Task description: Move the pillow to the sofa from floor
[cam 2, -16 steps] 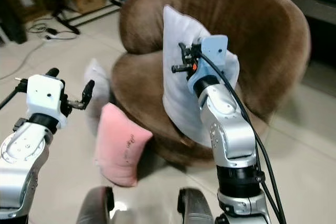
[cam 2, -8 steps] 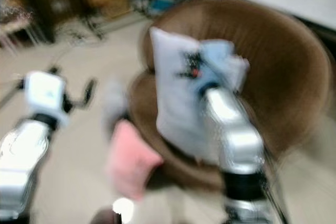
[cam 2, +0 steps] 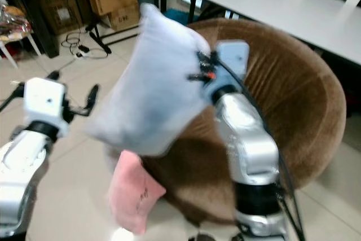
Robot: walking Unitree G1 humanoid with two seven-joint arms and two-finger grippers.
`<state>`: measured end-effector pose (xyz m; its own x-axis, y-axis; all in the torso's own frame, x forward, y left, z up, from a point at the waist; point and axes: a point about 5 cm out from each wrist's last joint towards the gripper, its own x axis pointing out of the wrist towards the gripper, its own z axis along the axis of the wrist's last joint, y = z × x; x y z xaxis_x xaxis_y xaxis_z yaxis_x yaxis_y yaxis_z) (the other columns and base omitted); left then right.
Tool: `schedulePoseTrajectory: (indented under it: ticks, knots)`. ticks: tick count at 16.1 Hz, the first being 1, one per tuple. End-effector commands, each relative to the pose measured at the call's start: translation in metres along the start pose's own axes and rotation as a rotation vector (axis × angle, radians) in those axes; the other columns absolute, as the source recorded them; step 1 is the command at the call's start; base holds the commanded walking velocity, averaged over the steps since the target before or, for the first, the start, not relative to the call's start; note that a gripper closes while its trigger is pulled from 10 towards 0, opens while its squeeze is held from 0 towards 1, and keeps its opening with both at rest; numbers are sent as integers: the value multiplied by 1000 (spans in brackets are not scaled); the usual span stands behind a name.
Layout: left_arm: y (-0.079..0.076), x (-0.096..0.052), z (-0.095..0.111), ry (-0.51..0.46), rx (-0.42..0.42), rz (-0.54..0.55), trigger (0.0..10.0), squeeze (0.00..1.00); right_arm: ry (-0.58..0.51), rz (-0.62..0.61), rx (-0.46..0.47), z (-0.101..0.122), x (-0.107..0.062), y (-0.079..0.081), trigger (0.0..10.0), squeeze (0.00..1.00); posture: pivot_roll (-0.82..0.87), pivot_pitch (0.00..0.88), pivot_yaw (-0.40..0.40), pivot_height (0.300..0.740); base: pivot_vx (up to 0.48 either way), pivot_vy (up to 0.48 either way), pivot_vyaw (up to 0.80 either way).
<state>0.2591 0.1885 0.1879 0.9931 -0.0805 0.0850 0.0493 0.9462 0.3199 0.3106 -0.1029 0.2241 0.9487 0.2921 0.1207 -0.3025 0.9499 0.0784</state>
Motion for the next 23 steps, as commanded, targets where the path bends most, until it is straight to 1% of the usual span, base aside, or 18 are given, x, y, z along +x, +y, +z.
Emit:
schedulePoseTrajectory:
  ticks: [1, 4, 6, 8, 11, 12, 13, 15, 16, 18, 21, 23]
  knots:
    - [-2, 0, 0, 2, -4, -5, 10000, 0, -50, -24, -12, 9, -3, -4, 10000, 0, -73, 0, -17, 740, 0, 0, 0]
    - [-2, -1, -2, 12, 3, -8, 10000, 0, -67, -41, 2, 11, -5, -6, 10000, 0, -80, 0, 2, 740, 0, 0, 0]
    - [-3, 0, -5, 14, -1, -2, 10000, 0, -95, -72, 25, 15, -11, -13, 10000, 0, -89, 0, 18, 740, 0, 0, 0]
    - [-6, -1, -8, 21, -12, 8, 10000, 0, -67, -94, 17, 13, -14, -20, 10000, 0, -96, 0, 20, 740, 0, 0, 0]
    - [-11, -5, -14, 42, 16, 22, 10000, 0, -30, -125, 33, 5, -19, -29, 10000, 0, -88, 0, 15, 740, 0, 0, -800]
    - [-11, -6, -14, 39, 21, 26, 10000, 0, -19, -142, 37, 2, -22, -32, 10000, 0, -84, 0, 15, 740, 0, 0, -800]
    - [-12, -6, -14, 28, 33, 20, 10000, 0, -3, -155, 60, -4, -25, -35, 10000, 0, -82, 0, 13, 740, 0, 0, -800]
    - [-13, -7, -14, 15, 48, 7, 10000, 0, 2, -169, 75, -7, -28, -37, 10000, 0, -80, 0, 15, 740, 0, 0, -800]
    - [-16, -6, -13, 1, 52, -8, 10000, 0, 10, -188, 105, -11, -31, -40, 10000, 0, -80, 0, 22, 740, 0, 0, -800]
    - [-18, -5, -12, -11, 48, -32, 10000, 0, 17, -198, 130, -15, -36, -42, 10000, 0, -81, 0, 30, 740, 0, 0, -800]
    - [-16, -4, -12, -19, 43, -44, 10000, 0, 20, -199, 113, -18, -42, -45, 10000, 0, -84, 0, 35, 740, 0, 0, -800]
    - [-12, -3, -14, -17, 48, -42, 10000, 0, 5, -193, 101, -17, -41, -45, 10000, 0, -87, 0, 40, 740, 0, 0, 0]
